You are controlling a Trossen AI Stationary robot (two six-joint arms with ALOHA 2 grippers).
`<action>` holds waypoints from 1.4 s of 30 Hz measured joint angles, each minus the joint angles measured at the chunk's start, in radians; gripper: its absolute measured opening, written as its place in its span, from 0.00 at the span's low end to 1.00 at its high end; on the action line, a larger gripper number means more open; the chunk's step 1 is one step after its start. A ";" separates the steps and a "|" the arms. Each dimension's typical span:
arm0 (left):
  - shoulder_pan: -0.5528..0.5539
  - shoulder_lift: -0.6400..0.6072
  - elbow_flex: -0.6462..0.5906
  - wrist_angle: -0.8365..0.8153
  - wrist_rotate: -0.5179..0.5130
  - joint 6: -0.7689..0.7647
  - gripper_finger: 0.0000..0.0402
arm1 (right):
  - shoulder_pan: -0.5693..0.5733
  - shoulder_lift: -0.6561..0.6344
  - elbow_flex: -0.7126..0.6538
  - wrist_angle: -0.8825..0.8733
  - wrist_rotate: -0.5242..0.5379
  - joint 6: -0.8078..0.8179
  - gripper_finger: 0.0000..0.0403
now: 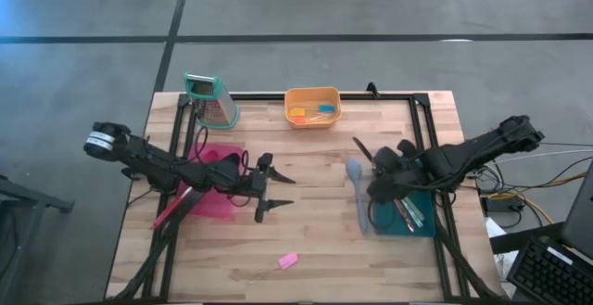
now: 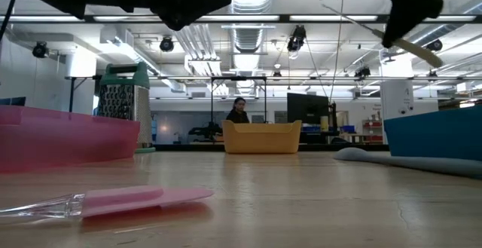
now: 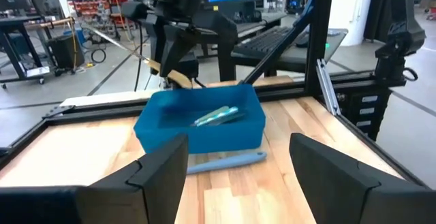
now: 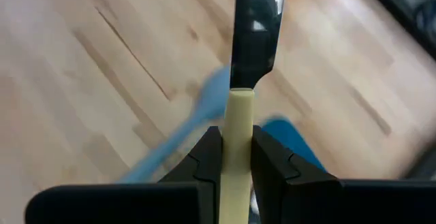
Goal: Pick & Place Kitchen Items
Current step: Put the yellow knife into the blue bin
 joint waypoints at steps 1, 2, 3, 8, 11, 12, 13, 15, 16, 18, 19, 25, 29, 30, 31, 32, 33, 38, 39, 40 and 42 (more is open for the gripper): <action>0.000 0.000 0.000 -0.007 0.000 0.000 0.64 | -0.001 0.002 -0.003 -0.027 -0.017 0.019 0.10; 0.000 0.000 -0.001 -0.012 0.000 0.000 0.64 | -0.001 0.005 -0.005 -0.047 -0.032 0.034 0.10; 0.000 0.000 -0.001 -0.014 0.000 0.000 0.64 | 0.000 0.006 -0.008 -0.058 -0.045 0.038 0.10; 0.000 0.000 -0.001 -0.014 0.000 0.000 0.64 | 0.001 0.005 -0.026 -0.100 -0.083 0.063 0.10; 0.000 0.000 -0.001 -0.013 0.000 0.000 0.65 | 0.000 0.005 -0.037 -0.120 -0.125 0.094 0.10; 0.000 0.000 -0.001 -0.013 0.000 0.000 0.65 | 0.001 0.005 -0.043 -0.122 -0.140 0.103 0.10; 0.000 0.000 -0.001 -0.013 0.000 -0.001 0.64 | 0.001 0.005 -0.048 -0.127 -0.156 0.110 0.10; 0.000 0.000 -0.001 -0.011 0.000 -0.023 0.64 | 0.001 0.005 -0.062 -0.127 -0.181 0.126 0.10; 0.000 0.000 -0.001 -0.011 0.000 -0.033 0.63 | 0.001 0.005 -0.070 -0.128 -0.192 0.134 0.10; 0.000 0.000 -0.001 -0.011 0.000 -0.036 0.62 | 0.001 0.005 -0.086 -0.135 -0.223 0.144 0.10; 0.000 0.000 -0.001 -0.011 0.000 -0.039 0.62 | 0.001 0.005 -0.093 -0.141 -0.234 0.148 0.10; 0.000 0.000 -0.001 -0.012 0.001 -0.068 0.62 | 0.001 0.001 -0.119 -0.193 -0.278 0.194 0.10; 0.000 0.000 -0.001 -0.012 0.001 -0.068 0.62 | 0.001 -0.007 -0.142 -0.195 -0.316 0.216 0.10; 0.000 0.000 -0.001 -0.012 0.001 -0.068 0.62 | 0.001 -0.007 -0.147 -0.195 -0.332 0.221 0.10; 0.000 0.000 -0.001 -0.012 0.001 -0.068 0.62 | 0.001 -0.008 -0.153 -0.195 -0.345 0.226 0.10; 0.000 0.000 -0.001 -0.012 0.001 -0.068 0.62 | 0.000 -0.008 -0.159 -0.196 -0.359 0.231 0.10; 0.000 0.000 -0.001 -0.013 0.001 -0.068 0.62 | 0.001 -0.008 -0.164 -0.196 -0.377 0.237 0.10; 0.000 0.001 -0.001 -0.012 0.001 -0.067 0.62 | 0.001 -0.008 -0.179 -0.193 -0.446 0.249 0.10; 0.000 0.001 -0.001 -0.012 0.001 -0.068 0.62 | 0.001 -0.007 -0.181 -0.192 -0.452 0.252 0.10; 0.000 0.001 -0.001 -0.012 0.001 -0.067 0.62 | 0.001 -0.007 -0.185 -0.192 -0.463 0.253 0.10; 0.000 0.001 -0.001 -0.013 0.001 -0.068 0.62 | 0.001 -0.007 -0.198 -0.190 -0.488 0.254 0.10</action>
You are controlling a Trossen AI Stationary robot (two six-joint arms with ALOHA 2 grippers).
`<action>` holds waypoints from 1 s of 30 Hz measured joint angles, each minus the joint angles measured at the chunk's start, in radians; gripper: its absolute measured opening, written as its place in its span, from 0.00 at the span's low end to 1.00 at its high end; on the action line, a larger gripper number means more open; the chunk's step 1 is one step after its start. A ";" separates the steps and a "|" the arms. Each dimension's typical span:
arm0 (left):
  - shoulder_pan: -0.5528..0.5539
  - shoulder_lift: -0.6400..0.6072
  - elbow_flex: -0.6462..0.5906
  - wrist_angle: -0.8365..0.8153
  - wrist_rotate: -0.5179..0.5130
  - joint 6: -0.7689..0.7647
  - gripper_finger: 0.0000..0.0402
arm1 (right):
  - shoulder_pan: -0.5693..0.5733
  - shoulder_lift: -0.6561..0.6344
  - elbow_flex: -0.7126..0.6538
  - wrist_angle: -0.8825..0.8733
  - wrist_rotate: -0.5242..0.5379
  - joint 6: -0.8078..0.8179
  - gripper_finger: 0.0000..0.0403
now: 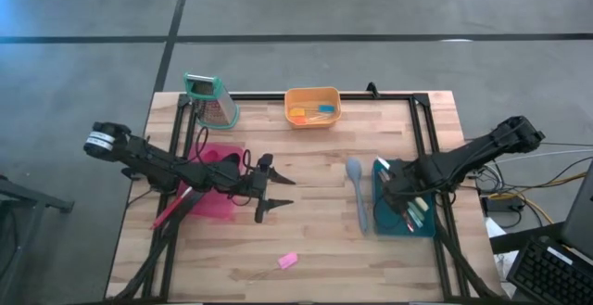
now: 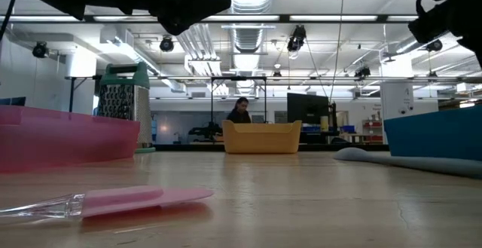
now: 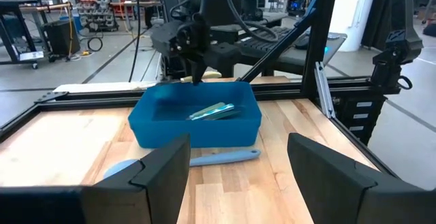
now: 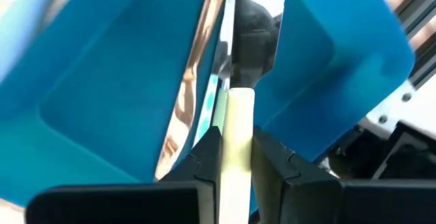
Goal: Pick & Place Kitchen Items
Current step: Put the yellow knife into the blue bin
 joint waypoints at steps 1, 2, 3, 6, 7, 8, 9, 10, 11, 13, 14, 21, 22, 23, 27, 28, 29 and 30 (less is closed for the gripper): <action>0.000 0.000 0.000 0.000 0.000 -0.005 0.62 | 0.000 0.000 -0.008 0.004 -0.014 0.000 0.10; 0.000 0.000 0.000 0.000 0.000 -0.012 0.62 | 0.000 0.000 -0.018 0.010 -0.030 0.000 0.10; 0.000 0.000 0.000 0.000 0.000 -0.014 0.61 | 0.000 0.000 -0.028 0.018 -0.046 0.000 0.10; 0.000 0.000 0.000 -0.005 0.002 -0.029 0.54 | 0.000 0.000 -0.062 0.046 -0.078 0.000 0.10; 0.000 0.000 0.000 -0.008 0.003 -0.036 0.51 | 0.000 0.000 -0.073 0.060 -0.087 -0.002 0.10; 0.000 0.000 0.000 -0.010 0.004 -0.038 0.49 | 0.000 0.000 -0.085 0.073 -0.093 -0.006 0.10; 0.000 0.000 0.000 -0.010 0.003 -0.039 0.46 | 0.000 0.000 -0.095 0.087 -0.101 -0.008 0.10; 0.000 0.000 0.000 -0.010 0.003 -0.039 0.44 | 0.000 0.000 -0.103 0.099 -0.108 -0.009 0.10; 0.000 0.000 0.000 -0.010 0.003 -0.039 0.42 | 0.000 0.000 -0.113 0.110 -0.113 -0.009 0.10; 0.000 0.000 0.000 -0.010 0.003 -0.039 0.40 | 0.000 0.000 -0.127 0.129 -0.118 -0.011 0.10; 0.000 0.000 0.000 -0.010 0.003 -0.039 0.39 | 0.000 0.000 -0.131 0.136 -0.118 -0.012 0.10; 0.000 0.000 0.000 -0.014 0.002 -0.039 0.37 | -0.001 0.000 -0.179 0.207 -0.170 0.014 0.10; 0.000 0.000 0.000 -0.014 0.001 -0.039 0.37 | -0.001 0.000 -0.188 0.223 -0.181 0.021 0.10; 0.000 0.000 0.000 -0.014 0.000 -0.039 0.37 | -0.002 0.000 -0.197 0.239 -0.186 0.026 0.10; 0.000 0.000 0.000 -0.015 -0.001 -0.039 0.37 | -0.026 0.000 -0.233 0.300 -0.188 0.041 0.10; 0.000 0.000 0.000 -0.015 -0.001 -0.039 0.37 | -0.036 0.000 -0.242 0.314 -0.188 0.038 0.10; 0.000 0.000 0.000 -0.015 -0.001 -0.039 0.37 | -0.044 0.000 -0.251 0.328 -0.188 0.034 0.10; 0.000 0.000 0.000 -0.015 -0.001 -0.039 0.37 | -0.053 0.000 -0.261 0.341 -0.193 0.027 0.10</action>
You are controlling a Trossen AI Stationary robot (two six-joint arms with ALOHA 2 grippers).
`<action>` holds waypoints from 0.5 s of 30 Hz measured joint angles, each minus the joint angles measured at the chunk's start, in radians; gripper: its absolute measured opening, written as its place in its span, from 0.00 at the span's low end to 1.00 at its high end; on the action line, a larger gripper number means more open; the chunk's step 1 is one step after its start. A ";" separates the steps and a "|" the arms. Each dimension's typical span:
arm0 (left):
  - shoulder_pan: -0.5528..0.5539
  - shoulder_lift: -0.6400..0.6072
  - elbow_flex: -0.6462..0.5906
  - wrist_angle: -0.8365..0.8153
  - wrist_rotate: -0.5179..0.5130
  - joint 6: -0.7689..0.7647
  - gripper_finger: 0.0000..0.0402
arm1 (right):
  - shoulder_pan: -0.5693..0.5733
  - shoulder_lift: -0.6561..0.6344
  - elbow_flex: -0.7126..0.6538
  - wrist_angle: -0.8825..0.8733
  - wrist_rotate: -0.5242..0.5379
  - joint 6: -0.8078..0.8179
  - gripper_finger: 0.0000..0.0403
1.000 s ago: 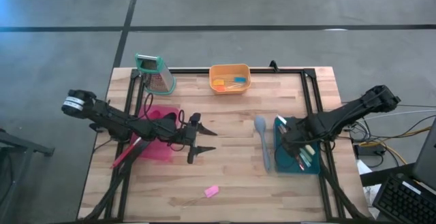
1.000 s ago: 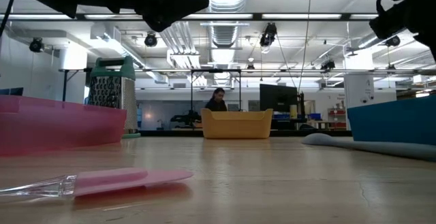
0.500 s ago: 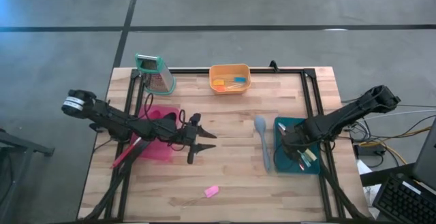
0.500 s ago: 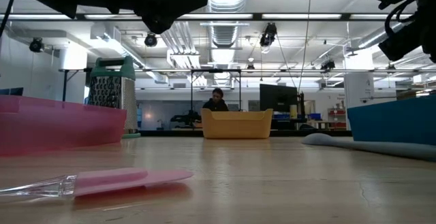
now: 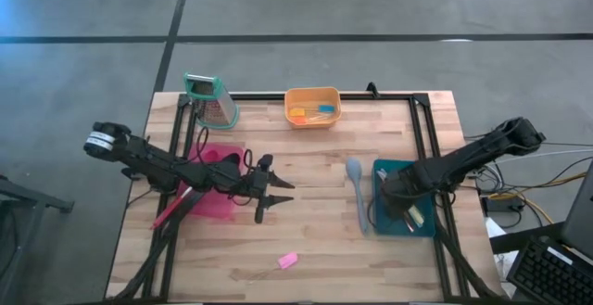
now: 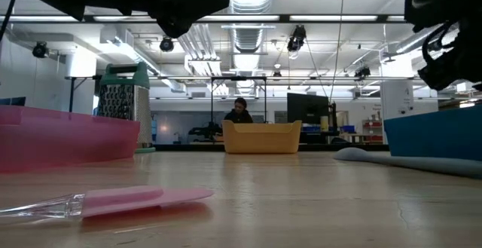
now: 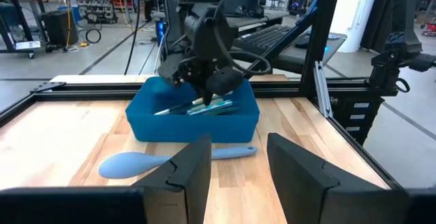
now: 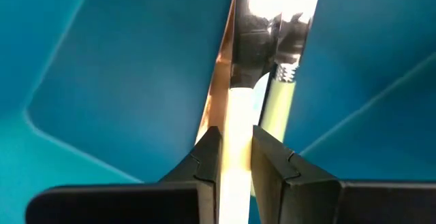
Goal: Pick & Place Kitchen Items
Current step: Put the yellow knife into the blue bin
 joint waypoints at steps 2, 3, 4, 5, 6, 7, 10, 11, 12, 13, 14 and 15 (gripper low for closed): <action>0.000 0.000 0.000 0.000 0.000 0.000 0.37 | -0.017 0.000 -0.016 0.021 -0.006 -0.013 0.10; 0.000 0.000 0.000 0.000 0.000 0.000 0.37 | -0.024 0.000 -0.023 0.027 -0.007 -0.017 0.10; 0.000 0.000 0.000 0.000 0.000 0.000 0.37 | -0.031 0.000 -0.030 0.033 -0.007 -0.017 0.10; 0.000 0.000 0.000 0.000 0.000 0.000 0.37 | -0.037 0.000 -0.037 0.038 -0.007 -0.018 0.10; 0.000 0.000 0.000 0.000 0.000 0.000 0.37 | -0.043 0.000 -0.045 0.047 -0.013 -0.023 0.10; 0.000 0.000 0.000 0.000 0.000 0.000 0.37 | -0.050 0.000 -0.053 0.054 -0.018 -0.027 0.10; 0.000 0.000 0.000 0.000 0.000 0.000 0.37 | -0.064 0.000 -0.082 0.077 -0.032 -0.039 0.11; 0.000 0.000 0.000 0.000 0.000 0.000 0.37 | -0.068 0.000 -0.089 0.081 -0.032 -0.039 0.12; 0.000 0.000 -0.001 0.000 0.000 0.000 0.37 | -0.070 0.000 -0.095 0.087 -0.032 -0.039 0.12; 0.000 0.000 -0.001 0.000 0.000 0.000 0.37 | -0.071 0.000 -0.099 0.095 -0.031 -0.042 0.12; 0.000 0.000 -0.001 0.000 0.000 0.000 0.37 | -0.071 0.000 -0.101 0.102 -0.031 -0.046 0.12; 0.000 0.000 -0.001 0.000 0.000 0.000 0.37 | -0.072 0.000 -0.102 0.106 -0.029 -0.051 0.13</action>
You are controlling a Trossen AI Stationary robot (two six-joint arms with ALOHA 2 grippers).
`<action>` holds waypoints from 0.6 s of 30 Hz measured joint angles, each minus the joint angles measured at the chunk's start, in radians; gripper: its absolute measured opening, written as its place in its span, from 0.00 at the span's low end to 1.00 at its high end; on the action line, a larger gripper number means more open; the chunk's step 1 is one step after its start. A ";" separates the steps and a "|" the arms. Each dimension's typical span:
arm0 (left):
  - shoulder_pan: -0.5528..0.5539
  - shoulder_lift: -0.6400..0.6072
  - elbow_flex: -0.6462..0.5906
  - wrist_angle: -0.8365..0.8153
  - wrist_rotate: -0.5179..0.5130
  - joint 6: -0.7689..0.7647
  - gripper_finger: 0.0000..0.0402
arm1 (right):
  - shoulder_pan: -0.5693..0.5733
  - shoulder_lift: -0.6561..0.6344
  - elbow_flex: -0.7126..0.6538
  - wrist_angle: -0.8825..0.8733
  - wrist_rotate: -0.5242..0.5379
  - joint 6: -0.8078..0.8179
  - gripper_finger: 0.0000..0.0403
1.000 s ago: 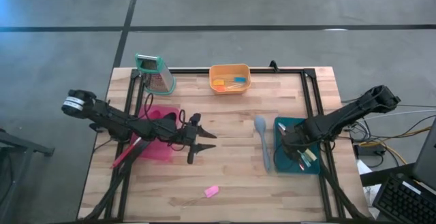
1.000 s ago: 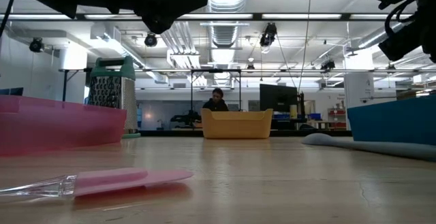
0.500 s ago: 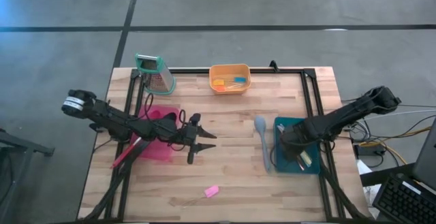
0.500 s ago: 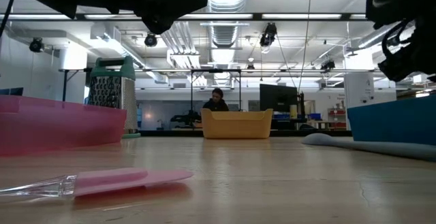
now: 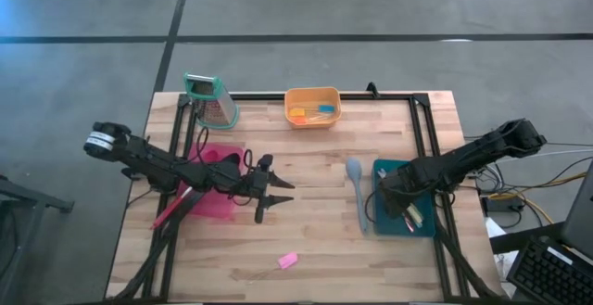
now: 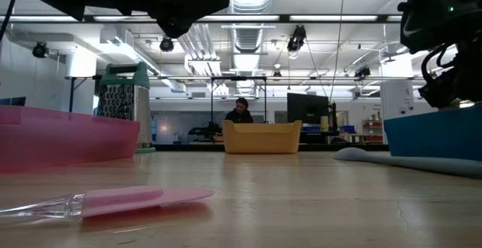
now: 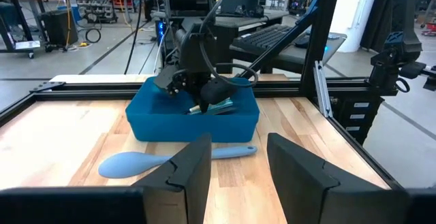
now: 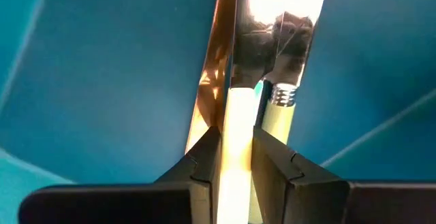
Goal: Pick & Place Kitchen Items
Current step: Put the yellow knife into the blue bin, then put the pink spatula into the yellow bin
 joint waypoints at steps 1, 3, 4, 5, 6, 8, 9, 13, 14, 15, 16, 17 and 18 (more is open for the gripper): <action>0.000 0.000 0.000 0.000 0.000 0.000 0.37 | 0.000 0.000 -0.001 0.000 0.004 -0.004 0.13; 0.000 0.000 0.000 0.000 0.000 0.000 0.37 | 0.000 0.000 -0.003 0.000 0.008 -0.004 0.15; 0.000 0.000 0.000 0.000 0.000 0.000 0.37 | 0.000 0.000 -0.003 0.000 0.009 -0.006 0.17; 0.000 0.000 0.000 0.000 0.000 0.000 0.37 | 0.000 0.000 -0.003 0.002 0.009 -0.008 0.18; 0.000 0.000 0.000 0.000 0.000 0.000 0.37 | 0.000 0.000 -0.003 0.004 0.009 -0.013 0.20; 0.000 0.000 0.000 0.000 0.000 0.000 0.37 | 0.000 0.000 -0.003 0.004 0.009 -0.018 0.22; 0.000 0.000 0.000 0.000 0.000 0.000 0.37 | 0.000 0.000 -0.003 0.004 0.009 -0.019 0.24; 0.000 0.000 0.000 0.000 0.000 0.000 0.37 | 0.000 0.000 0.005 0.007 0.015 -0.048 0.28; 0.000 0.000 0.000 0.000 0.000 0.000 0.37 | 0.000 0.000 0.007 0.007 0.017 -0.055 0.29; 0.000 0.000 0.000 0.000 0.000 0.000 0.37 | 0.000 0.000 0.009 0.006 0.017 -0.059 0.30; 0.000 0.000 0.000 0.000 0.000 0.000 0.37 | 0.000 0.000 0.013 0.005 0.018 -0.060 0.31; 0.000 0.000 0.000 0.000 0.000 0.000 0.37 | 0.001 0.000 0.018 0.006 0.020 -0.063 0.32; 0.000 0.000 0.000 0.000 0.000 0.000 0.37 | 0.001 0.000 0.022 0.006 0.020 -0.064 0.33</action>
